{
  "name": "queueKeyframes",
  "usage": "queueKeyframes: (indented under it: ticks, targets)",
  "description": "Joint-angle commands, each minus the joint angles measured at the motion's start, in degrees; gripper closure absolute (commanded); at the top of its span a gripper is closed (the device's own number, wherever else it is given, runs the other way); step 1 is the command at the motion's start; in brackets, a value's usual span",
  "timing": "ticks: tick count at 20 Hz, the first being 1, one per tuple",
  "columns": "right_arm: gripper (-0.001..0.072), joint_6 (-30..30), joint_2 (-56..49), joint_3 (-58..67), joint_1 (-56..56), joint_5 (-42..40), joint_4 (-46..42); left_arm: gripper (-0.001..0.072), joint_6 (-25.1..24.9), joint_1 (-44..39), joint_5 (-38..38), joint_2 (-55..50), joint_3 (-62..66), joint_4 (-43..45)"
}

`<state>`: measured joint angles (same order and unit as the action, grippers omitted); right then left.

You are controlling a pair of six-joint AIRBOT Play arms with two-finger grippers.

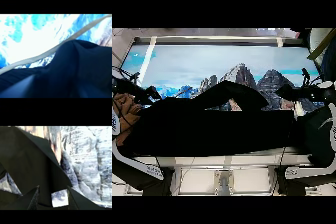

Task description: Fold the clothes and pants, and hang the long-sleeved shirts on hangers.

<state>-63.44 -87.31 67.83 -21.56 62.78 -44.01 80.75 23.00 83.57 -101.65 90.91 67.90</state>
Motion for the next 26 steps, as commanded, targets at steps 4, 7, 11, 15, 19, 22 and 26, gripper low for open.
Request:
queueKeyframes:
  ticks: [4, 7, 11, 15, 19, 22, 26]
  targets:
    - [0.0307, -0.66, -1.68, 0.07, 0.57, 2.03, -0.42, 0.0697, -8.35, 0.17, 7.37, -1.20, 0.50, -3.06]
    - [0.0307, -1.70, -4.52, 0.07, 1.62, 2.82, -0.90, 0.0697, -8.37, 0.31, 7.37, -0.66, 0.90, -3.02]
    - [0.0306, -1.66, -4.92, 1.49, 1.22, 2.80, -0.81, 0.0020, -7.91, 2.69, 7.10, -0.37, 8.22, -2.75]
    - [0.0307, -2.10, -4.92, 6.16, 1.57, 4.07, -0.76, 0.0024, -9.53, 5.68, 7.85, -0.96, 11.43, 0.81]
    - [0.0307, -3.43, -4.94, 7.54, 2.84, 4.02, -0.72, 0.0093, -13.99, 5.22, 12.96, -4.42, 11.43, -4.15]
    - [0.0307, -3.43, -4.94, 7.54, 3.91, 3.78, -1.20, 0.0151, -15.58, 5.05, 16.20, -6.54, 11.41, -8.96]
    - [0.0307, -3.43, -4.94, 7.54, 4.46, 3.63, -1.20, 0.0154, -15.63, 4.20, 17.49, -8.31, 11.32, -7.37]
